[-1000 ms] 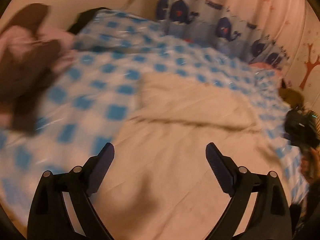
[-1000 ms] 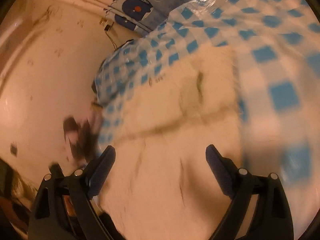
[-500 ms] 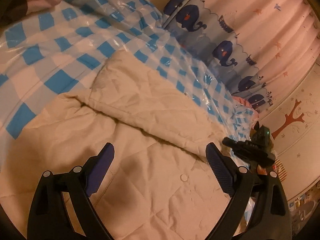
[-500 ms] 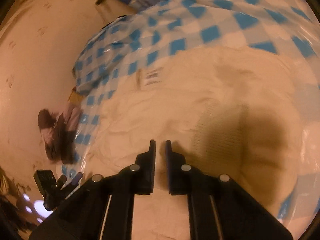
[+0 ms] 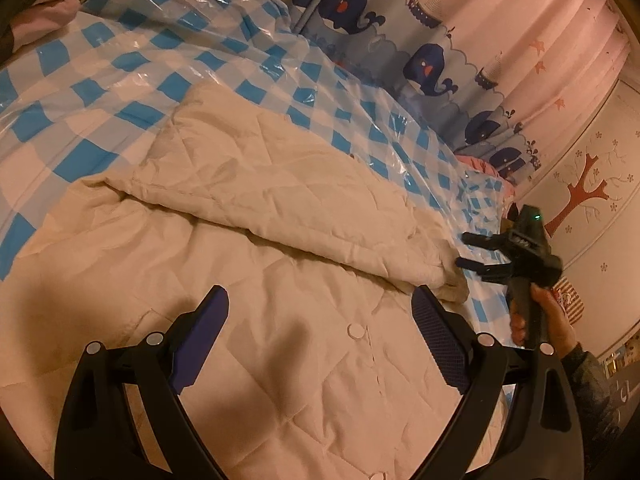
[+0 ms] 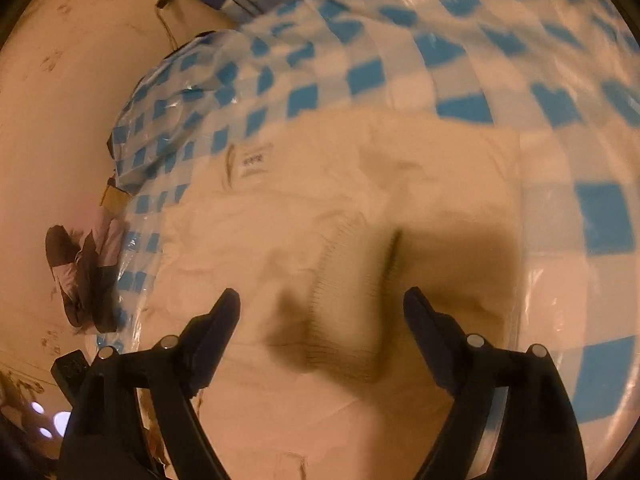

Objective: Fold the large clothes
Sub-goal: 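Release the folded hem and withdraw both grippers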

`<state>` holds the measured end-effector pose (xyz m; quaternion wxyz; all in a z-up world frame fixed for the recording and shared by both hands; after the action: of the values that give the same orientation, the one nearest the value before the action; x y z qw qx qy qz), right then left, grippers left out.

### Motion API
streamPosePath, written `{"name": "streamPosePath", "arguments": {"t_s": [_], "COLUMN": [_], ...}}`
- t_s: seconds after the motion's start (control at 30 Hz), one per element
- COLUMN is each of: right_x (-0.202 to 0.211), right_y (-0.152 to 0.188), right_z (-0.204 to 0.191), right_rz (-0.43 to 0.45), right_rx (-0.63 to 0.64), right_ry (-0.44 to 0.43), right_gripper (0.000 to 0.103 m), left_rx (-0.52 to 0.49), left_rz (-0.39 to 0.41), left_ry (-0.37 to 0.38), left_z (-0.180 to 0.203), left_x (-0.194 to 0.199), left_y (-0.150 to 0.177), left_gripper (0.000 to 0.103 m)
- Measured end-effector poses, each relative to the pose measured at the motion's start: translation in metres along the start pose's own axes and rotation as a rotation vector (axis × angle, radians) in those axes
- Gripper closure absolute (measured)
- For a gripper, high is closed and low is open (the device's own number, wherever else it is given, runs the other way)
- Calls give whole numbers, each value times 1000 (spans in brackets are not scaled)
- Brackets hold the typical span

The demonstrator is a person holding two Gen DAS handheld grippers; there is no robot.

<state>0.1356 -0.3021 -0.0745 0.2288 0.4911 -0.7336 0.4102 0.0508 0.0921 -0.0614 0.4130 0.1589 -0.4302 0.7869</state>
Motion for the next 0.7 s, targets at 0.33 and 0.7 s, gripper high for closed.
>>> {"name": "streamPosePath", "arguments": {"t_s": [0.33,0.7], "right_x": [1,150], "right_y": [-19,-97], "right_z": [-49,-152], "right_rz": [94,424], "right_rx": [134,230], "right_ry": [-96,-359], "right_gripper": [92,99], "left_rx": [0,-5], "left_rz": [-13,-31], "left_ry": [-16,-35], "left_z": [-2,-4], "left_x": [-7,-17], "left_y": [5,11], "left_gripper": [14,14]}}
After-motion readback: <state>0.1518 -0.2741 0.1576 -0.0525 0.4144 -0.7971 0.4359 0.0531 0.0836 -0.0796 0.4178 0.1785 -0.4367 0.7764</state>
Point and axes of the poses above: each gripper's, at about its wrist camera, not at the fingertips, and x roughly against the way its jaws point, z to its right, y to its underside, the point moved 8 cm from there along -x, roughly the way its jaws point, and after that the axes turned 4 degrees about x, right-handed, at the moved point
